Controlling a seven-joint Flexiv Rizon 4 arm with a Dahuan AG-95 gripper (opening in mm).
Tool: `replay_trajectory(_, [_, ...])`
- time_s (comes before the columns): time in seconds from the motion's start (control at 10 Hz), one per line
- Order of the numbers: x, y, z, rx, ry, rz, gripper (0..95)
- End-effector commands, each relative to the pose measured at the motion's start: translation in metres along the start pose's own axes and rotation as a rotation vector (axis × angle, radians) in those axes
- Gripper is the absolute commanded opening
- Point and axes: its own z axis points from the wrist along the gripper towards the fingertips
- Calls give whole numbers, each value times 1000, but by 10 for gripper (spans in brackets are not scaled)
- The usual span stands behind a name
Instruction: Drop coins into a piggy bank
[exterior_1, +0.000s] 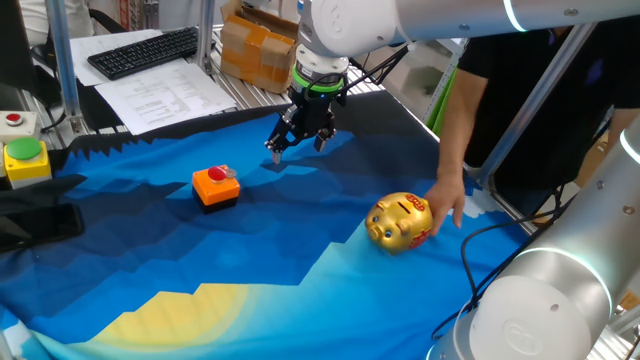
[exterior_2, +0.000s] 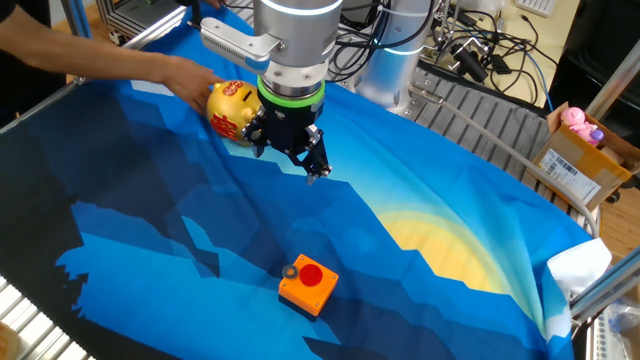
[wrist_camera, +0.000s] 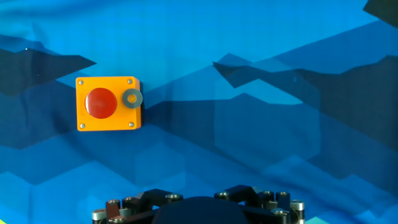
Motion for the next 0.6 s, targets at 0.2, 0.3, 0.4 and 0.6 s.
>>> replay_trajectory(0.2, [4,1,3,-230,14,142,0])
replay_trajectory(0.3, [6,2,5,-230,13,140,0])
replay_trajectory(0.4, [8,2,6,-231,13,137,0])
replay_trajectory(0.6, [9,3,8,-235,11,136,0])
